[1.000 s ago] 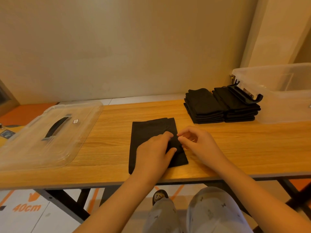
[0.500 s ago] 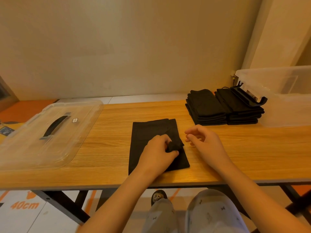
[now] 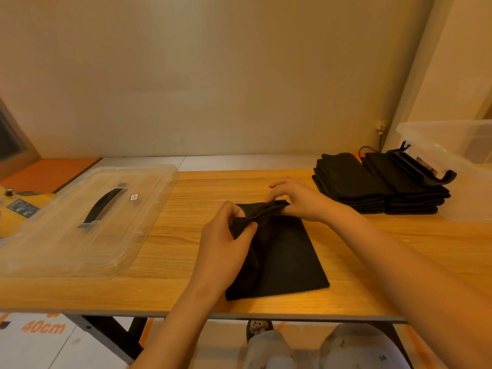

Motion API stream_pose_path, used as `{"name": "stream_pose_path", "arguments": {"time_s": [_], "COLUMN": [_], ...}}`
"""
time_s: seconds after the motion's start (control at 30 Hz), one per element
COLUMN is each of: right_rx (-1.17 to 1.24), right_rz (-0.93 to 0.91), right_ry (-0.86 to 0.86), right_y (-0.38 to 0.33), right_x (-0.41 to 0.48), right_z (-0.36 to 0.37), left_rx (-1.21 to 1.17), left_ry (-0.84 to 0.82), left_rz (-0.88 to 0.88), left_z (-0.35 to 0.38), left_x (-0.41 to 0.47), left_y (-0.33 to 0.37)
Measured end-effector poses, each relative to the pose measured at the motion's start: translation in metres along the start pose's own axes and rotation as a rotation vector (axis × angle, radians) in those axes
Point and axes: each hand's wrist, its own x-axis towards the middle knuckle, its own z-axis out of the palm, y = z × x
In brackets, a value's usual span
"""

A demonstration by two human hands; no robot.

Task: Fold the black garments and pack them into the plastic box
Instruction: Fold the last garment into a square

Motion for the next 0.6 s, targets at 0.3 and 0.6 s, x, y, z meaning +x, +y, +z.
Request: {"name": "stream_pose_path", "arguments": {"time_s": [0.3, 0.6], "right_rx": [0.131, 0.192], "right_rz": [-0.227, -0.301], "right_ry": [0.000, -0.234], "right_y": [-0.074, -0.122], "right_x": [0.097, 0.139], "right_z": [0.010, 0.065], "left_rx": [-0.115, 0.116], "left_ry": [0.335, 0.467], "left_rz": [-0.282, -0.523], "left_z": [-0.066, -0.098], "left_x": [-0.014, -0.040], "left_y": [-0.040, -0.063]}}
